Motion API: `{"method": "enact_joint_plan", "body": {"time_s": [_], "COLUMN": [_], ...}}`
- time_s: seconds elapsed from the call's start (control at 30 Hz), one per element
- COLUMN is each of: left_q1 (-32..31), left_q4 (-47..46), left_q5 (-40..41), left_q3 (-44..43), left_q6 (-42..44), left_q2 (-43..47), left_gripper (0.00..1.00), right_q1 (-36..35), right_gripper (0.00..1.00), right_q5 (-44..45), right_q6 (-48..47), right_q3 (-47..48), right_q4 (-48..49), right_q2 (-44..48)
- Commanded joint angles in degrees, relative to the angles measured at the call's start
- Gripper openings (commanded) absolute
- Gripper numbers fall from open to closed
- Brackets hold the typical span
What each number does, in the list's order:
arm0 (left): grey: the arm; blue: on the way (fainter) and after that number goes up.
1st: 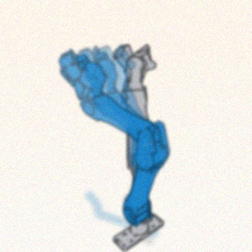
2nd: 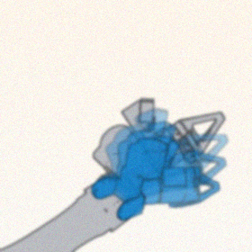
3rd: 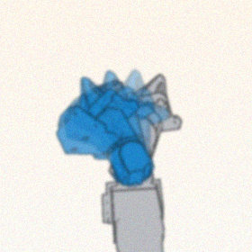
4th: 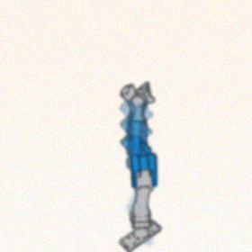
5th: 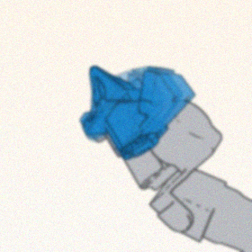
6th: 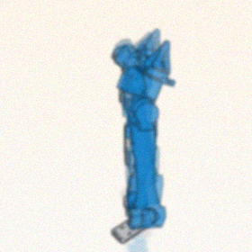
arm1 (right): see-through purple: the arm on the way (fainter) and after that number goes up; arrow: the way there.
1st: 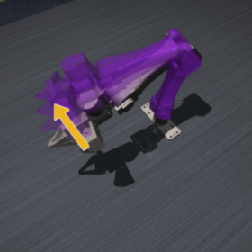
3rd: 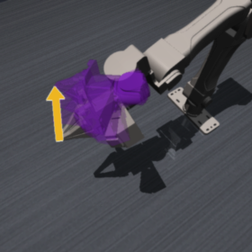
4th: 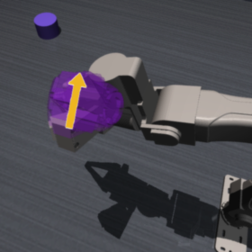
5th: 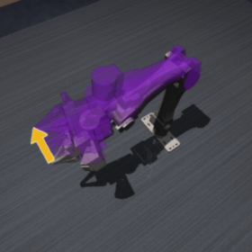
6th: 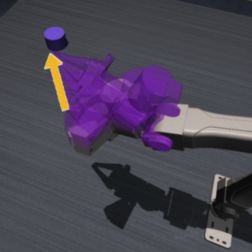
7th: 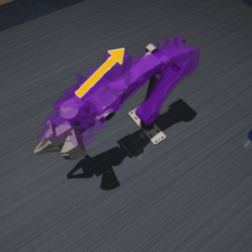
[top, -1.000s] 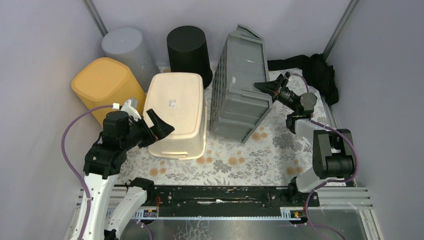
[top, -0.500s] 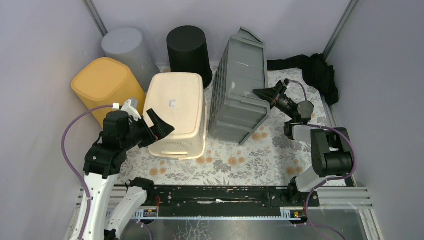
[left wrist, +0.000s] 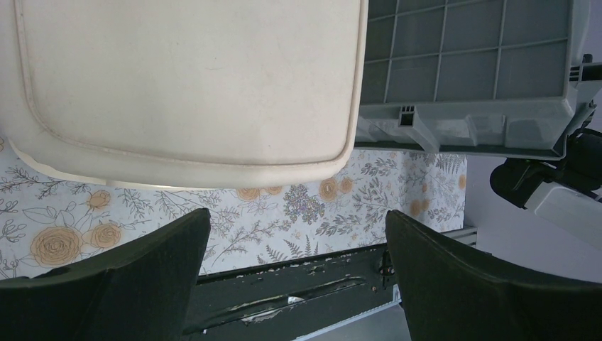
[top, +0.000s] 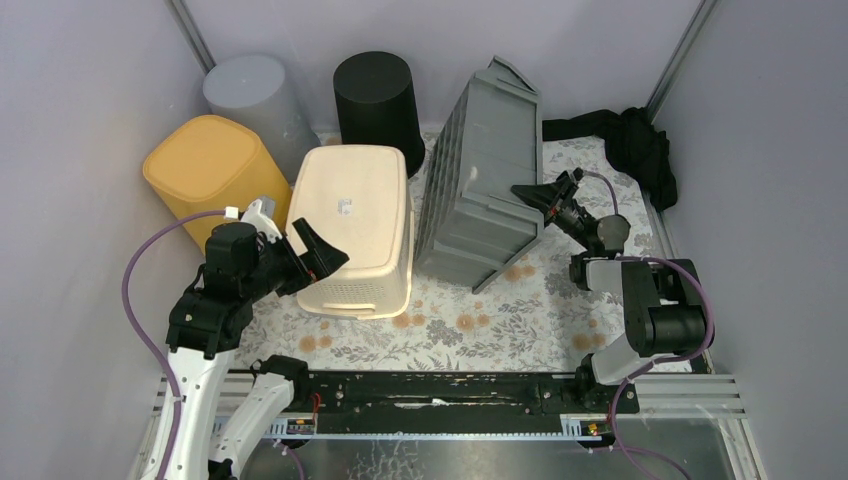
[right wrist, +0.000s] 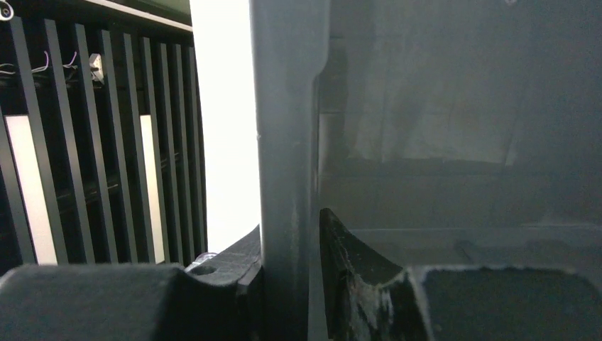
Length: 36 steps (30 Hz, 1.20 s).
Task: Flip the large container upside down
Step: Turn the container upside down at the center of the board.
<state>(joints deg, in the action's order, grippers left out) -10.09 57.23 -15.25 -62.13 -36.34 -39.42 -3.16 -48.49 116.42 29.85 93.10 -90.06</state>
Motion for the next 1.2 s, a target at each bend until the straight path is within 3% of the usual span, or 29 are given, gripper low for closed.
{"method": "enact_joint_plan", "body": {"time_s": [0.0,0.8,1.03,1.17], "left_q1": [0.2,0.2,0.2,0.2], "left_q4": [-1.5,-1.5,-1.5,-1.5], "left_q5": [-0.5,-0.8,-1.0,-1.0], "left_q3": [-0.2,-0.6,-0.6,-0.8], "left_q6": [0.1,-0.1,-0.2,-0.1], "left_q2": [0.2,0.0,-0.2,-0.3], "left_gripper": [1.00,1.00,1.00,1.00], "right_q1": [1.0,12.7,14.7,14.7], "right_gripper": [0.33,0.47,0.48,0.50], "right_q5": [-5.9,-18.7,-20.5,-20.0], "right_q6": [-3.6,-5.4,-17.9,-31.7], "right_q3": [-2.9,-0.3,-0.2,2.0], "right_q4": [4.2,-3.1,-21.1,-43.1], "right_q2": [-0.2,-1.3,1.8,5.8]}}
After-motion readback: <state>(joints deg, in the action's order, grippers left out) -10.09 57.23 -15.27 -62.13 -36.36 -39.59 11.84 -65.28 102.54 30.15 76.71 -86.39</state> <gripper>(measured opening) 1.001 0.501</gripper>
